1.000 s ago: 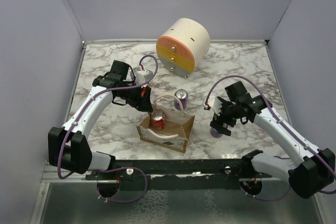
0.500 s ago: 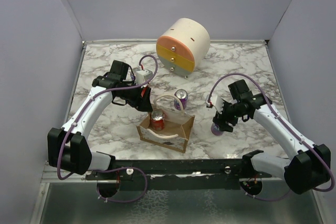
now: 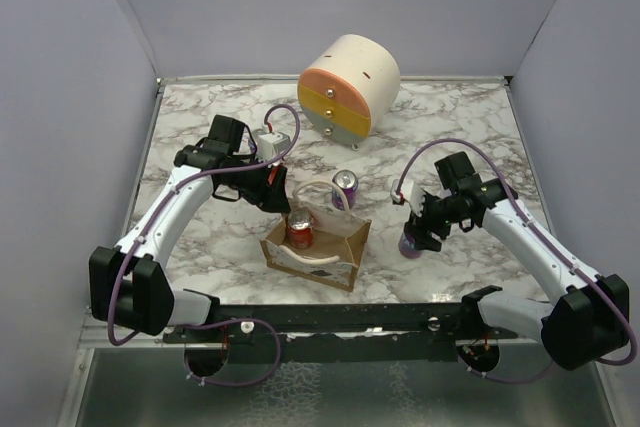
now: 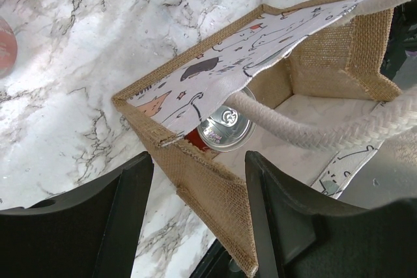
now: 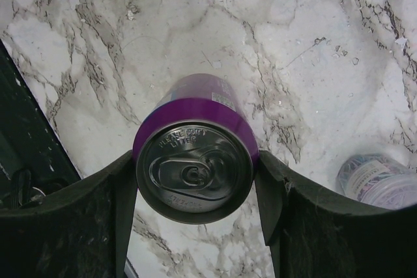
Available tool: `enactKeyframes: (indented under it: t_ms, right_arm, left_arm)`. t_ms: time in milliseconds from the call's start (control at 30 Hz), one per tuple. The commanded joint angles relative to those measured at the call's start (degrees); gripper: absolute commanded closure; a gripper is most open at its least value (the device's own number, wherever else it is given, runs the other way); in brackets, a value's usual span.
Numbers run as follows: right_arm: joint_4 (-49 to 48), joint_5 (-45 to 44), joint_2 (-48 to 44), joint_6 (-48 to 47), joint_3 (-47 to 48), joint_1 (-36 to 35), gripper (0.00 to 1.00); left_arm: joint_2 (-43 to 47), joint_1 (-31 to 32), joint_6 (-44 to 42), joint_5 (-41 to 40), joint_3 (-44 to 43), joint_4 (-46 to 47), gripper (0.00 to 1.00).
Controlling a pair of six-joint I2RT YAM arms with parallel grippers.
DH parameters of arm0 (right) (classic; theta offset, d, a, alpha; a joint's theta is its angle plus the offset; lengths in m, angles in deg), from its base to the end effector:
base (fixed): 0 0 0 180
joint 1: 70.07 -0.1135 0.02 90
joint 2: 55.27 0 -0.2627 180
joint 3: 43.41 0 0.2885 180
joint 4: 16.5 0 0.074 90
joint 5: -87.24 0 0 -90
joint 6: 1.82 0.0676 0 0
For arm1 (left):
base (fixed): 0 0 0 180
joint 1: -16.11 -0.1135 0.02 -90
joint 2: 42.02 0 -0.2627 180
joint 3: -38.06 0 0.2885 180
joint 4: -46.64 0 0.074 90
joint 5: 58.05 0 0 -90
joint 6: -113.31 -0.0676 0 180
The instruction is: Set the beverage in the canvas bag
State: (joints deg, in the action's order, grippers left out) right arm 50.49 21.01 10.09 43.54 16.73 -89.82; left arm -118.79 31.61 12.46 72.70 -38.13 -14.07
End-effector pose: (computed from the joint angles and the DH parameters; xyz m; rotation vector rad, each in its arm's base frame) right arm 0.2160 0.1065 0.1967 -1.5221 2.2497 0.4664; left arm 0.2855 -0.1250 0.2565 0.8056 2.3931 -0.9589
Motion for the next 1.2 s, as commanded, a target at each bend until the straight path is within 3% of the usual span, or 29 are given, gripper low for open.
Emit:
enactKeyframes:
  t_ms: [0,333,567,900,1167]
  right_arm:
    - [-2.2,3.6,-1.5,2.2,2.1,0.2,0.65]
    - [0.7,9.5,-4.1,5.9,16.0,0.2,0.99]
    - [4.2,17.8,-1.5,5.8,29.2,0.1,0.99]
    - [4.6,30.2,3.9,4.0,37.8,-1.8,0.99]
    - [2.2,25.3,9.3,5.1,40.4,-17.6,0.99]
  left_arm:
    - [2.3,0.4,0.2,-1.0,-0.4,-0.1,0.39]
    - [3.4,0.4,1.1,-2.2,0.5,0.3,0.39]
    - [4.0,0.3,1.4,-3.1,0.8,0.2,0.39]
    - [2.9,0.4,0.6,-1.7,0.5,-0.5,0.38]
    - [2.9,0.3,-0.3,-1.3,1.2,-1.0,0.38]
